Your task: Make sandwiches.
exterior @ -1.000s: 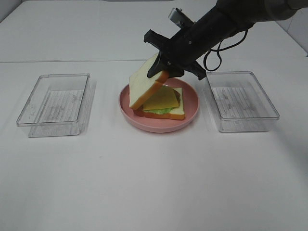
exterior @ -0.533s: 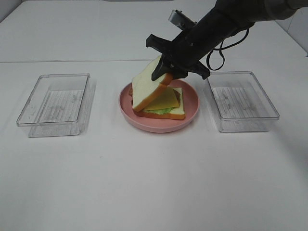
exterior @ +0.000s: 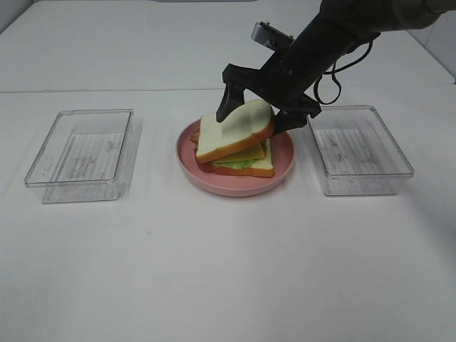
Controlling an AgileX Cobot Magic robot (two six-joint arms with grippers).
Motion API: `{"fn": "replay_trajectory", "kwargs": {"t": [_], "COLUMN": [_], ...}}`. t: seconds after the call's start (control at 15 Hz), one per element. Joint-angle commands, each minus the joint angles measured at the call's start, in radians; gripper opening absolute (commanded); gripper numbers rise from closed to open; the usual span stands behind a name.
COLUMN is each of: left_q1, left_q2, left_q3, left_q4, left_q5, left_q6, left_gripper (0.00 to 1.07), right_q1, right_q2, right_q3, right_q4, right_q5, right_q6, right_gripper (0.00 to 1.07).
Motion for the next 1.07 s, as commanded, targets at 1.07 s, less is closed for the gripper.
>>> {"fn": "replay_trajectory", "kwargs": {"t": [1.07], "left_q1": [0.002], "left_q2": [-0.021], "left_q3": [0.002], "left_q4": [-0.010], "left_q5": [-0.006], "left_q6": [-0.004], "left_gripper": [1.00], "right_q1": [-0.237], "right_q2": [-0.249], "right_q3": [-0.005], "right_q4": [-0.614], "right_q5": [0.395], "right_q6": [0.217], "right_gripper": [0.93]}}
